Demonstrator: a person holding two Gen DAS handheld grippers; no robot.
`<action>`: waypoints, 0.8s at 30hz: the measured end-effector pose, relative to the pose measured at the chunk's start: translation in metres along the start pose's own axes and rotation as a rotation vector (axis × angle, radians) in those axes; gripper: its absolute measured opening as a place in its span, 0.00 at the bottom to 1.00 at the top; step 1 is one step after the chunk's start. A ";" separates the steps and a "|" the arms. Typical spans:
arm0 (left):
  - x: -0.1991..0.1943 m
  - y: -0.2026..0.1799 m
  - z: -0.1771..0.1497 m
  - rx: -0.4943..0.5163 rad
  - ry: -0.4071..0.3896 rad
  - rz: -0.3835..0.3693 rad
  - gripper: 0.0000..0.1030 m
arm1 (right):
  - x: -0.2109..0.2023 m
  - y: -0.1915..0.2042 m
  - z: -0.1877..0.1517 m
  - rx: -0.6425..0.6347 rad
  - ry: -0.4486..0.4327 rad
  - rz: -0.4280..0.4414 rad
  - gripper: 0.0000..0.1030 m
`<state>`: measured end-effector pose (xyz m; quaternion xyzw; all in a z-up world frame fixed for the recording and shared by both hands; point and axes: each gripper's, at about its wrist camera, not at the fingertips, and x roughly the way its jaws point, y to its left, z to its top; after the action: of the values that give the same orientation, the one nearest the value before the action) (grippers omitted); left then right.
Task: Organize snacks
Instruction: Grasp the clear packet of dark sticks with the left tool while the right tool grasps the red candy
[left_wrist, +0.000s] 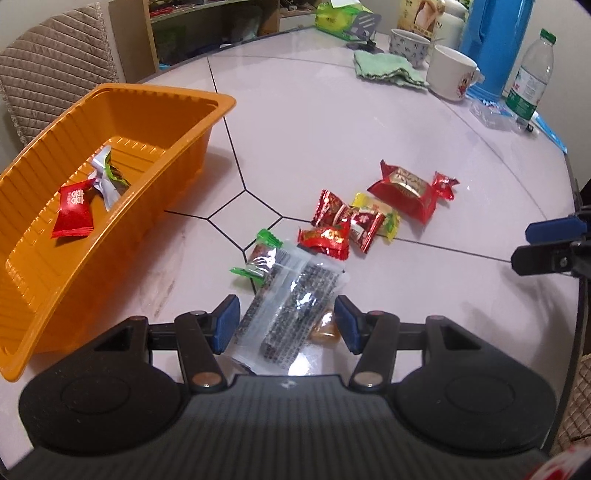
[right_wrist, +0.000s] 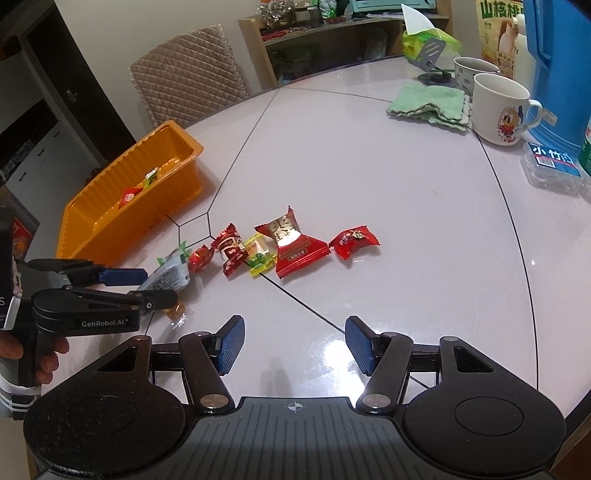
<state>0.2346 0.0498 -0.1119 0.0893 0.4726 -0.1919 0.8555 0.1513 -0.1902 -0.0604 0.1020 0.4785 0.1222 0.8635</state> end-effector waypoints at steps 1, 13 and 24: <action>0.001 0.001 0.000 -0.003 -0.001 -0.006 0.52 | 0.000 -0.001 0.000 0.004 0.001 -0.002 0.59; -0.012 -0.001 -0.007 -0.055 -0.008 -0.032 0.36 | 0.000 -0.001 -0.004 0.018 0.005 -0.012 0.59; -0.038 0.004 -0.037 -0.190 -0.008 0.075 0.35 | -0.002 -0.008 -0.008 0.030 0.000 -0.017 0.59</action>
<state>0.1890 0.0751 -0.0996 0.0246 0.4816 -0.1142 0.8686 0.1448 -0.1983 -0.0652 0.1108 0.4811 0.1078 0.8629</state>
